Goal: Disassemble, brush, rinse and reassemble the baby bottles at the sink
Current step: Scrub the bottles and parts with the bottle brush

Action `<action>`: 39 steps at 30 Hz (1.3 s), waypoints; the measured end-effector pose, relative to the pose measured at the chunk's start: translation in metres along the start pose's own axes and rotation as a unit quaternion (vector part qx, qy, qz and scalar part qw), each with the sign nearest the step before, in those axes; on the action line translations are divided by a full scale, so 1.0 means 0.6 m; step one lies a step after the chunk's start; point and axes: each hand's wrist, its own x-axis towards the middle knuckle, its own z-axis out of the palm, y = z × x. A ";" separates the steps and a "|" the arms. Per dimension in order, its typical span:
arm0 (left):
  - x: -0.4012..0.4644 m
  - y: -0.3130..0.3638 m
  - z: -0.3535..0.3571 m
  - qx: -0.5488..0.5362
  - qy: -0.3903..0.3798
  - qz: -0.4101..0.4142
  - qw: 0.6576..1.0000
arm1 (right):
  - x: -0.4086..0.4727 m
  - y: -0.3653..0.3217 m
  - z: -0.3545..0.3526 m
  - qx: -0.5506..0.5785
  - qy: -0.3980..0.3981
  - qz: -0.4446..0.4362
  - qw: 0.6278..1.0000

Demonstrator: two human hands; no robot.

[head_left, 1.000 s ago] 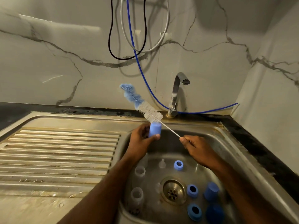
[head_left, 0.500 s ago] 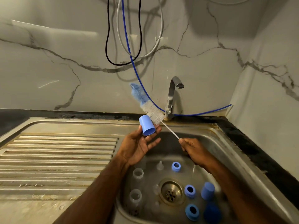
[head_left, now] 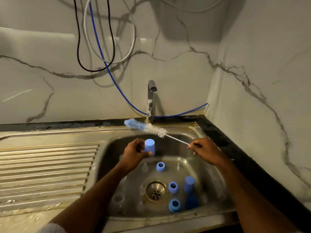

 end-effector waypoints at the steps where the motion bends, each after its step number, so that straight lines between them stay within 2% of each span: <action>1: 0.007 -0.001 0.014 0.031 -0.004 -0.002 1.000 | 0.000 0.003 0.000 -0.006 0.010 -0.006 1.000; 6: 0.044 -0.001 0.094 0.134 -0.073 0.003 0.988 | 0.024 0.016 -0.001 -0.021 0.056 -0.035 0.998; 13: 0.108 -0.041 0.211 0.226 -0.135 -0.029 0.964 | 0.039 0.039 0.006 -0.033 0.033 -0.003 0.999; 22: 0.137 -0.077 0.287 0.291 -0.154 -0.030 0.944 | 0.044 0.047 0.018 -0.053 0.055 0.008 0.997; 28: 0.134 -0.090 0.290 0.329 -0.160 -0.020 0.930 | 0.046 0.049 0.022 -0.057 0.052 -0.003 0.997; 35: 0.117 -0.066 0.238 0.289 -0.123 0.004 0.949 | 0.043 0.043 0.022 -0.049 0.039 0.006 0.998; 39: 0.074 -0.051 0.217 0.259 -0.172 0.016 0.950 | 0.038 0.028 0.017 -0.036 0.028 0.021 0.999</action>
